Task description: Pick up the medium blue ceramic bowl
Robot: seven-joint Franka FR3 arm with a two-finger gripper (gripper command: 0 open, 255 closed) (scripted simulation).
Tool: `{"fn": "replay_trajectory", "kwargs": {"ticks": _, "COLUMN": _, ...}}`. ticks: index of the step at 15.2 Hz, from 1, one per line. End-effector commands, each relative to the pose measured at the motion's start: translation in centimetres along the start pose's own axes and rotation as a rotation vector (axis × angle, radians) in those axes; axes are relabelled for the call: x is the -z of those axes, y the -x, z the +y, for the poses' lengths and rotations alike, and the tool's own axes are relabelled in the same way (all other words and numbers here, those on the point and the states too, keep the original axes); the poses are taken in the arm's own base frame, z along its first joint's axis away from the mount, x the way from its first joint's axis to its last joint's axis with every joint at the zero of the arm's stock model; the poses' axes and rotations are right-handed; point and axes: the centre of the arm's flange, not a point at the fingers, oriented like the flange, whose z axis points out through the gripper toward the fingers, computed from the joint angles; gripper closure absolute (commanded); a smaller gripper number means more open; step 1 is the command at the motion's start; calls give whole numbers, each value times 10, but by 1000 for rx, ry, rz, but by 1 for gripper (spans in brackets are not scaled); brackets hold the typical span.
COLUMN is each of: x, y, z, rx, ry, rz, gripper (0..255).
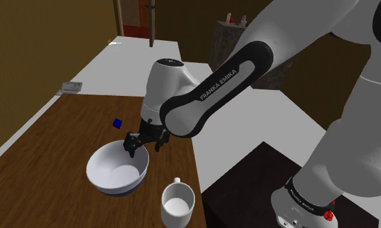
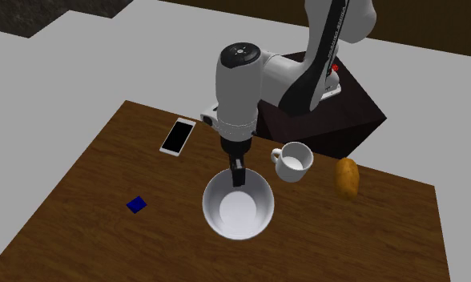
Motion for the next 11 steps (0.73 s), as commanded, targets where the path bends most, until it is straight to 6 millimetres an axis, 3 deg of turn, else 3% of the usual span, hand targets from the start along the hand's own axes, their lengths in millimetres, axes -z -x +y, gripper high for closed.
{"fn": "replay_trajectory", "kwargs": {"ticks": 1, "x": -11, "y": 0, "z": 2, "rx": 0, "ry": 0, "rz": 0, "gripper": 0}}
{"fn": "replay_trajectory", "kwargs": {"ticks": 3, "x": -24, "y": 1, "z": 5, "rx": 0, "ry": 0, "rz": 0, "gripper": 0}}
{"fn": "replay_trajectory", "kwargs": {"ticks": 5, "x": -24, "y": 1, "z": 5, "rx": 0, "ry": 0, "rz": 0, "gripper": 0}}
{"fn": "replay_trajectory", "kwargs": {"ticks": 6, "x": -24, "y": 1, "z": 4, "rx": 0, "ry": 0, "rz": 0, "gripper": 255}}
{"fn": "replay_trajectory", "kwargs": {"ticks": 11, "x": -24, "y": 1, "z": 5, "rx": 0, "ry": 0, "rz": 0, "gripper": 255}}
